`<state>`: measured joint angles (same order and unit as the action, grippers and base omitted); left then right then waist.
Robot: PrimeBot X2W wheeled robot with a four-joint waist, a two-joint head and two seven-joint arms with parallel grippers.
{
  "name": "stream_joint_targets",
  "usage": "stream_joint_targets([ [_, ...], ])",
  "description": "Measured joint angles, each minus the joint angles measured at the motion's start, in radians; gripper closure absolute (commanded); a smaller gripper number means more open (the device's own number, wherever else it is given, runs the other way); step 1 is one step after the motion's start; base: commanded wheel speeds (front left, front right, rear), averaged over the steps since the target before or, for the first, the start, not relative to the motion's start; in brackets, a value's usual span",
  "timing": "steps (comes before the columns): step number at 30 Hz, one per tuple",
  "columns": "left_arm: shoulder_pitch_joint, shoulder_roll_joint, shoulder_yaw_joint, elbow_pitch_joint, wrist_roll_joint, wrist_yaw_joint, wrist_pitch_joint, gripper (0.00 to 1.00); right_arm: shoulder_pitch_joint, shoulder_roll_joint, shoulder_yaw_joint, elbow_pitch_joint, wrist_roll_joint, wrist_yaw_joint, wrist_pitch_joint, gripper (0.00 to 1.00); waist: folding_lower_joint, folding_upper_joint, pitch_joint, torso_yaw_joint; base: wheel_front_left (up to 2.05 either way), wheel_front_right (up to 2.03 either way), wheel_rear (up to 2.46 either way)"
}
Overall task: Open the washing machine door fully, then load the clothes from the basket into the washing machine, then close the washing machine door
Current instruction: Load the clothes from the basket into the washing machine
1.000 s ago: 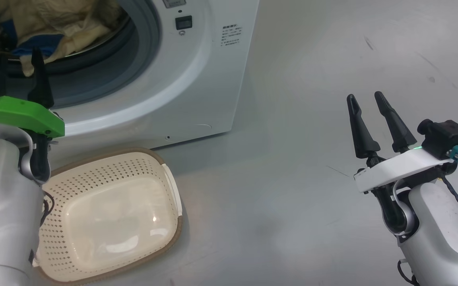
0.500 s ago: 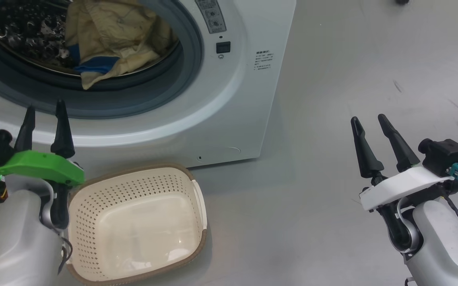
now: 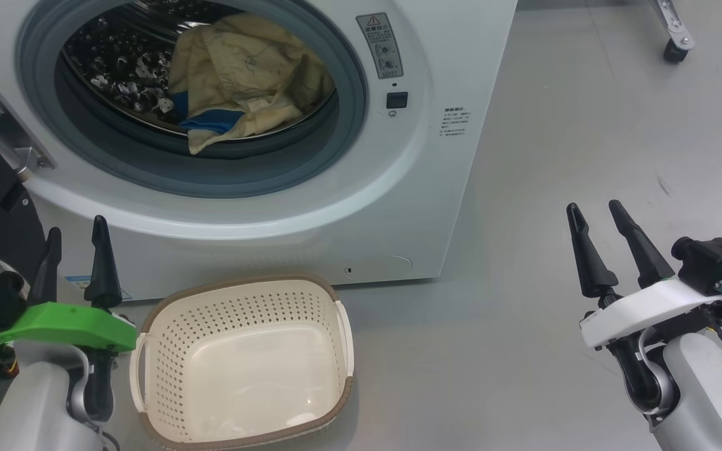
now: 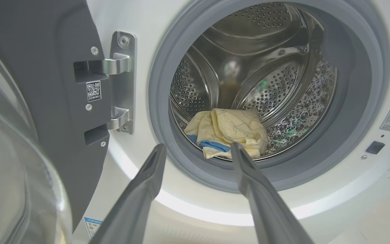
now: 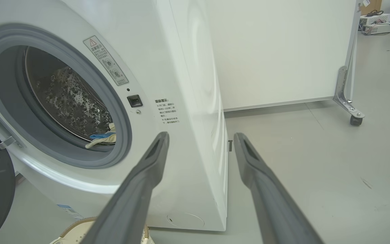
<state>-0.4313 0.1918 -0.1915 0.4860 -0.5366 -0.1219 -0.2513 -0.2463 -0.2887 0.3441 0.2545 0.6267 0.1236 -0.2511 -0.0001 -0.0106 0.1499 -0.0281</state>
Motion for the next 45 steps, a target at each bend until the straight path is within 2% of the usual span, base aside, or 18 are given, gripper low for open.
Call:
stream_joint_targets([
  [15, 0.154, -0.032, 0.072, -0.162, 0.026, 0.011, 0.0, 0.0, 0.025, -0.019, 0.0, -0.022, 0.002, 0.0, 0.0, 0.0, 0.0, 0.0, -0.038, 0.05, 0.0, 0.0, 0.0],
  [22, 0.191, -0.022, 0.081, -0.23, 0.083, 0.021, 0.0, 0.0, 0.038, -0.02, 0.004, -0.031, 0.002, 0.0, 0.0, 0.0, 0.0, 0.0, -0.04, 0.054, 0.0, 0.0, 0.0],
  [27, 0.216, -0.01, 0.08, -0.255, 0.105, 0.029, 0.0, 0.0, 0.038, -0.02, 0.009, -0.034, 0.002, 0.0, 0.0, 0.0, 0.0, 0.0, -0.038, 0.053, 0.0, 0.0, 0.0],
  [45, 0.264, -0.021, 0.085, -0.298, 0.114, 0.029, 0.0, 0.0, 0.038, -0.027, 0.012, -0.036, 0.002, 0.0, 0.0, 0.0, 0.0, 0.0, -0.029, 0.037, 0.0, 0.0, 0.0],
])
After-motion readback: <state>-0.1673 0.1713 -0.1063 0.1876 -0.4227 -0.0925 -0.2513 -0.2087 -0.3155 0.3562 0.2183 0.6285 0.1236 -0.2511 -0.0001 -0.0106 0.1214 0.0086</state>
